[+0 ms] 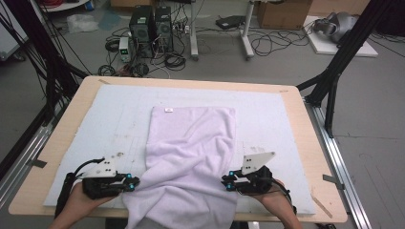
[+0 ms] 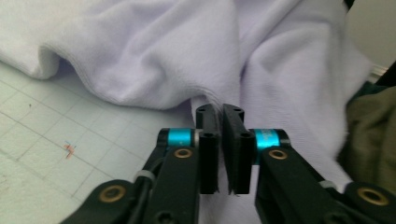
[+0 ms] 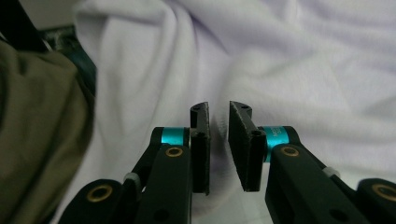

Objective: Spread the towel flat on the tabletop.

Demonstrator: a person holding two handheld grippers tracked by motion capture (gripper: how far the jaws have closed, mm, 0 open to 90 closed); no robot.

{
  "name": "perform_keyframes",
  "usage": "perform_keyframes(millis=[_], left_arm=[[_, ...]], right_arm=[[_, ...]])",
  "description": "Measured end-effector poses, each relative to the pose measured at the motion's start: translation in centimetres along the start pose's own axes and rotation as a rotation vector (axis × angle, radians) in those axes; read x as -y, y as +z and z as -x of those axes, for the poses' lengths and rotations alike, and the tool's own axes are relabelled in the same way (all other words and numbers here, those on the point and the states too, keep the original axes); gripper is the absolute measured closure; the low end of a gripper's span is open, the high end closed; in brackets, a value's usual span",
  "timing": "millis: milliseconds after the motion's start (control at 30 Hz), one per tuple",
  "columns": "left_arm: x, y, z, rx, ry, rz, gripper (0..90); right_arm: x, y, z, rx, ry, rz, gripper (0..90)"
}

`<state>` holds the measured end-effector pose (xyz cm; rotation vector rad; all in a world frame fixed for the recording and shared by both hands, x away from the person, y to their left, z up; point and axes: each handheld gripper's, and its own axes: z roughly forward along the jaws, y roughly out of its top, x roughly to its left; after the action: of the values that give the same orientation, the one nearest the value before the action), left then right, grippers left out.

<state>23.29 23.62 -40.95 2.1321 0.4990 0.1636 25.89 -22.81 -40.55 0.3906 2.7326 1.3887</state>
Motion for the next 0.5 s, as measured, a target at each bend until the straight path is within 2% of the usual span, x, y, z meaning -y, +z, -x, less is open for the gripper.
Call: perform_keyframes(millis=[67, 167, 267, 333, 367, 433, 500], left_arm=[[-0.2, -0.4, -0.4, -0.019, -0.003, 0.007, 71.3], [-0.7, 0.1, -1.6, -0.047, -0.016, 0.019, 71.8], [-1.0, 1.6, -3.0, -0.067, -0.029, 0.002, 78.5], [-1.1, 3.1, -3.9, -0.065, -0.039, -0.011, 81.4], [-1.1, 3.6, -4.2, -0.061, -0.04, -0.021, 81.5], [-1.3, 5.0, -4.7, -0.059, -0.04, -0.048, 80.6], [-1.4, 6.0, -4.9, -0.056, -0.055, -0.062, 74.1]], right_arm=[[-0.3, -0.6, 0.1, 0.02, -0.003, 0.023, 76.3], [-0.4, -0.6, 1.3, 0.048, 0.016, 0.03, 76.1], [0.0, 0.7, 2.9, 0.076, 0.044, -0.016, 75.1], [0.3, 1.9, 3.7, 0.074, 0.05, -0.07, 73.1], [0.4, 2.6, 3.9, 0.078, 0.051, -0.103, 71.7], [0.5, 3.3, 4.1, 0.074, 0.046, -0.134, 70.2], [0.6, 3.9, 4.4, 0.076, 0.054, -0.158, 69.0]])
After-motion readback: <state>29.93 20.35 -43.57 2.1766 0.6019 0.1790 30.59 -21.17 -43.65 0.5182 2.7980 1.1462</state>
